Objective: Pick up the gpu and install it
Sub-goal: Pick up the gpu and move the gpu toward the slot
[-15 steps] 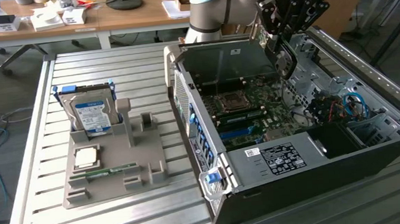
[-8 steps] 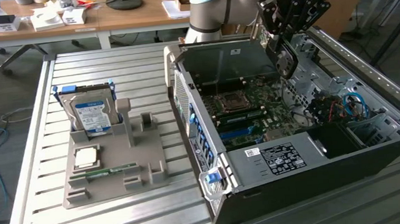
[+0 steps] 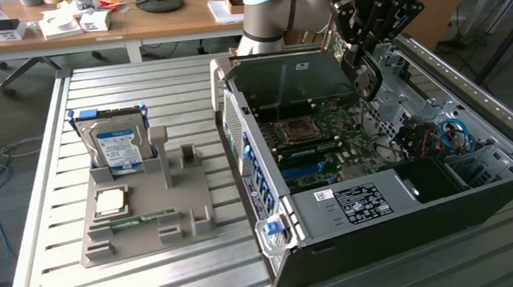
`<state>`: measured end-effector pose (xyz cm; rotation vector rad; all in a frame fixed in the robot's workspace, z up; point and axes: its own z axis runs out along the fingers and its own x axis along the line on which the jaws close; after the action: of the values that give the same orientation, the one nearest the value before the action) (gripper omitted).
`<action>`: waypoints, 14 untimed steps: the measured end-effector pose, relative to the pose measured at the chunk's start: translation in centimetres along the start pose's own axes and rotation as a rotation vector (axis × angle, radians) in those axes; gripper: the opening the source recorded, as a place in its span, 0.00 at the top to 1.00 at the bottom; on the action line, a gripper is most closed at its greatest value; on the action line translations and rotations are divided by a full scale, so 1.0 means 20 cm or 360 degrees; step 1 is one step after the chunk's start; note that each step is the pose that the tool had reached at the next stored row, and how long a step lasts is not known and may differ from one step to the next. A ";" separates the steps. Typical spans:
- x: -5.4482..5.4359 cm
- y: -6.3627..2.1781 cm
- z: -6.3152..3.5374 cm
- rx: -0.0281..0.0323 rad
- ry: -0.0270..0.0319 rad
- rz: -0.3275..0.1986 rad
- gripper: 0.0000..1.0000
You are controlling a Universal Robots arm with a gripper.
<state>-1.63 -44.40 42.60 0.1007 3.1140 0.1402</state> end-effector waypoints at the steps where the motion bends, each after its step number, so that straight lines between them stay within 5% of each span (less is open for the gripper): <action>1: 0.00 0.000 0.000 0.00000 0.00002 0.0000 0.74; 14: -0.05 0.003 0.002 -0.00005 0.00015 -0.0015 0.74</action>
<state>-0.69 -44.40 42.58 0.0860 3.1149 0.1406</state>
